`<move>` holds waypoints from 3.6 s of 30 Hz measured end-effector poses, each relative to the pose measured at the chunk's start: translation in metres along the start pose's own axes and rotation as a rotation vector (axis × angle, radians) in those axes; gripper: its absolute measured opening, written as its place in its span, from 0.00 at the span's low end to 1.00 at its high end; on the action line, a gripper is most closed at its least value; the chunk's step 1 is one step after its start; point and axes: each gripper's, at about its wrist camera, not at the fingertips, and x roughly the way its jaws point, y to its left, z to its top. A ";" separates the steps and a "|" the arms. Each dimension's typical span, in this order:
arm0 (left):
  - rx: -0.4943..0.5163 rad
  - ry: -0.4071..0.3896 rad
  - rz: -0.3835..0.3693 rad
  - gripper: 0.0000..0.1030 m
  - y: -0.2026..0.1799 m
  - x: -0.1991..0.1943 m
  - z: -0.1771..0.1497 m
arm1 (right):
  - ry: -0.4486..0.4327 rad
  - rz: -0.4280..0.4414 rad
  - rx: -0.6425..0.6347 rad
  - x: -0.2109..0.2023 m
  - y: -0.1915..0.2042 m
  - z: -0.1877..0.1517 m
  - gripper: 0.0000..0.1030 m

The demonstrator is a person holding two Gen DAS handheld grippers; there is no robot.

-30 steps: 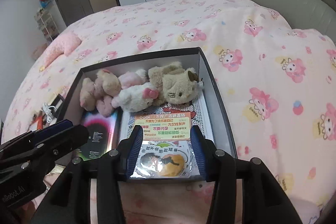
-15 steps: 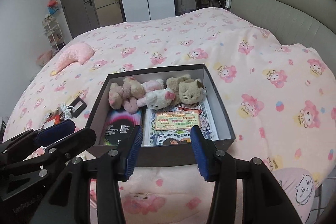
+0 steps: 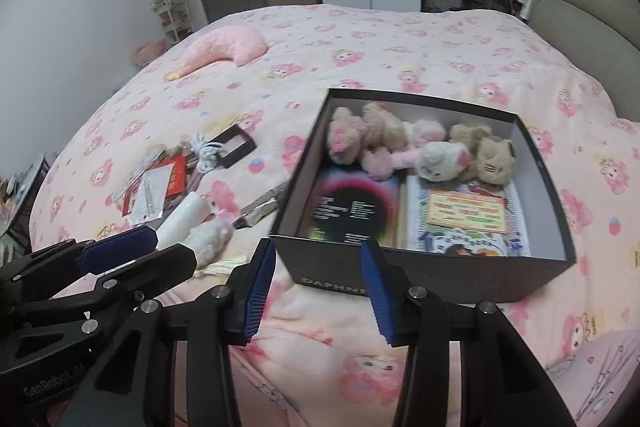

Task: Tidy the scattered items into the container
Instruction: 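Lift the right gripper out of the box and return to the items, then grasp the white lint roller with the right gripper, then carry the white lint roller over the black box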

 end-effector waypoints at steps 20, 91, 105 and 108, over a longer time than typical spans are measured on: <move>-0.435 0.279 -0.054 0.29 0.202 0.063 -0.004 | 0.202 0.170 -0.170 0.159 0.120 0.042 0.40; -0.184 0.166 -0.278 0.30 0.029 0.088 0.082 | 0.107 0.278 0.015 0.049 -0.016 0.065 0.35; -0.059 0.376 -0.382 0.35 -0.106 0.199 0.075 | 0.170 0.125 0.259 0.056 -0.175 0.037 0.34; -0.049 0.421 -0.378 0.34 -0.123 0.221 0.077 | 0.186 0.061 0.280 0.067 -0.188 0.031 0.34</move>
